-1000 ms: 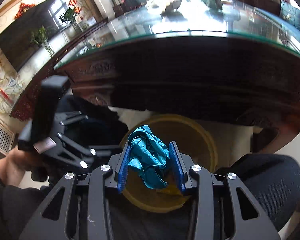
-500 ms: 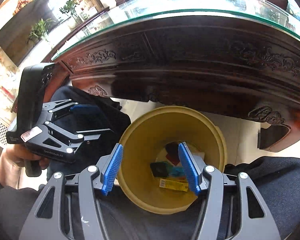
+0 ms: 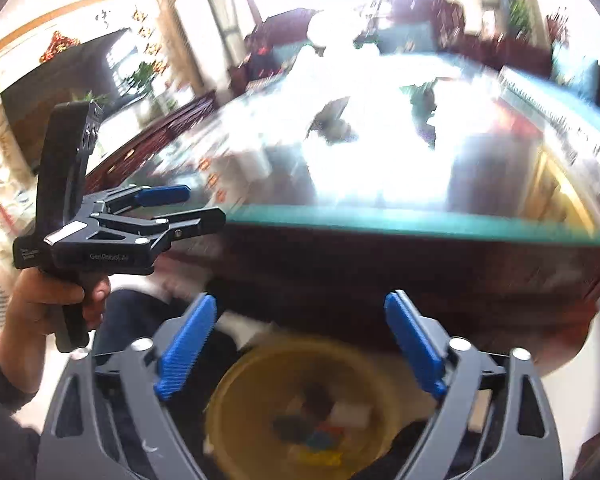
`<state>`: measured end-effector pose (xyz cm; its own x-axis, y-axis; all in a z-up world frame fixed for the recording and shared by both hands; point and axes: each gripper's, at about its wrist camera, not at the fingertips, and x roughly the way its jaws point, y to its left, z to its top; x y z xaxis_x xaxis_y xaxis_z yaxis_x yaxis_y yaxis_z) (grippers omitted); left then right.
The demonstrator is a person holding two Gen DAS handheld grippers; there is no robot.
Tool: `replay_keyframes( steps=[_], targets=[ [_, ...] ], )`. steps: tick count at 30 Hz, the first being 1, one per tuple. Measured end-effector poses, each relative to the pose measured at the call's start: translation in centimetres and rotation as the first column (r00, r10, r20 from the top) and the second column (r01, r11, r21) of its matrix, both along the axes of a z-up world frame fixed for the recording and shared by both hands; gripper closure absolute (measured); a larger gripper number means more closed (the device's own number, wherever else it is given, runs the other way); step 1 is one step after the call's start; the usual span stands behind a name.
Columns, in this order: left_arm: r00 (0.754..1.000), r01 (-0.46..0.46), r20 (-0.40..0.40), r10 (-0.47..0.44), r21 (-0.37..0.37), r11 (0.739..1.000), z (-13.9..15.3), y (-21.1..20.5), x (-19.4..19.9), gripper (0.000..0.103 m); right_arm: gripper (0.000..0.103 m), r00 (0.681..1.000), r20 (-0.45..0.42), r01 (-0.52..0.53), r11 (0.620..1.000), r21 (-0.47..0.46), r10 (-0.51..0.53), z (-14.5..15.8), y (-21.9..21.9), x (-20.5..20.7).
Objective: Collect trash
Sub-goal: 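Raise both tools back toward the remaining trash on the table, then grasp the white folded paper with the left tool while the right tool grasps the green snack bag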
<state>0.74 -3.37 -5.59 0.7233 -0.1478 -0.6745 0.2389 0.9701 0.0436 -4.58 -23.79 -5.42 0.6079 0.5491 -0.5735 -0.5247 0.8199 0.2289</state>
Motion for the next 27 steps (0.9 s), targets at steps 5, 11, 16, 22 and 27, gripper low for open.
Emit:
replay_keyframes(
  steps=[5, 11, 16, 22, 27],
  targets=[
    [1.000, 0.013, 0.006, -0.013, -0.050, 0.999, 2.0, -0.9, 6.7, 0.008, 0.008, 0.980, 0.197, 0.051, 0.997, -0.052, -0.039, 3.5, 0.2, 3.4],
    [1.000, 0.000, 0.006, 0.000, -0.005, 1.000, 2.5, -1.7, 13.7, 0.008, 0.008, 0.983, 0.173, 0.052, 0.998, 0.029, -0.056, 5.0, -0.9, 9.1],
    [0.999, 0.008, -0.039, -0.006, 0.038, 0.999, 2.0, -2.2, 18.8, 0.008, 0.008, 0.986, 0.153, 0.047, 0.996, 0.081, -0.059, 5.2, -1.0, 12.6],
    [0.998, 0.026, -0.065, -0.018, 0.117, 0.993, 0.8, -2.6, 22.1, 0.016, 0.008, 0.990, 0.135, 0.038, 0.998, 0.052, -0.044, 5.2, -0.4, 15.2],
    [0.990, 0.049, -0.138, -0.033, 0.116, 0.992, -0.7, -2.4, 23.4, 0.047, 0.008, 0.990, 0.139, 0.012, 1.000, 0.003, -0.012, 5.1, 0.7, 16.8]
  ],
)
